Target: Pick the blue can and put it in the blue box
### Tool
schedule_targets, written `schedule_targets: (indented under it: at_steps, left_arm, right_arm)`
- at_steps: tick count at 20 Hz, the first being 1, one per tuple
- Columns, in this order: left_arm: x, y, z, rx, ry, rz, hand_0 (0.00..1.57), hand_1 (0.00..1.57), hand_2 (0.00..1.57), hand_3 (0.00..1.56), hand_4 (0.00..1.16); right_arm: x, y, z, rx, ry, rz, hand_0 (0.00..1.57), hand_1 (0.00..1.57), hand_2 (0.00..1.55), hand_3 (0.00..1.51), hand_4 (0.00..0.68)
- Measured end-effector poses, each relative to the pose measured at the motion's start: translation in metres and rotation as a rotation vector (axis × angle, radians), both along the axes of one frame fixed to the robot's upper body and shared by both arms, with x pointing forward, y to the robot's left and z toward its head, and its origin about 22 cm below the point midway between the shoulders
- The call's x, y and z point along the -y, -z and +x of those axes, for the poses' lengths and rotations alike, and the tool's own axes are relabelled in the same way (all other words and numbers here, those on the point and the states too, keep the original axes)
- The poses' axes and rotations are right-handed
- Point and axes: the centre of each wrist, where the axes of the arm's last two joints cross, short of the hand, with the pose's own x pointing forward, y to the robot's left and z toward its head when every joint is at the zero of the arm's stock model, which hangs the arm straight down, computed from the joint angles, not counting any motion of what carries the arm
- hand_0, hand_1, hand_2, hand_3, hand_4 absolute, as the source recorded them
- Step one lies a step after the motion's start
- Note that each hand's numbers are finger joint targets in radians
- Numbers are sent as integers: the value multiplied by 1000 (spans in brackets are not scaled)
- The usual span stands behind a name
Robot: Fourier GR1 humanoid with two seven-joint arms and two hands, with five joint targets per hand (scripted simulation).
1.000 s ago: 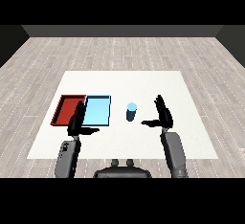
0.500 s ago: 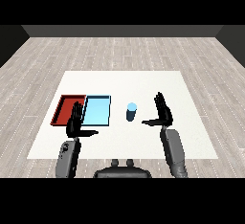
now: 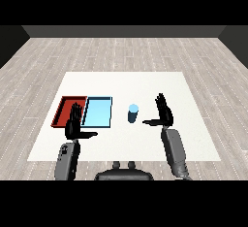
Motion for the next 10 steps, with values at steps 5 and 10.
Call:
schedule_targets:
  at_steps: [5, 10]
  left_arm:
    - [1, 1, -2, -1, 5, -9, 0, 0, 0, 0, 0]
    - [11, 5, 3, 2, 3, -18, 0, 0, 0, 0, 0]
  right_arm:
    - [-1, 14, 7, -47, -17, 30, 0, 0, 0, 0, 0]
    - [-10, 17, 17, -87, -10, 48, 0, 0, 0, 0, 0]
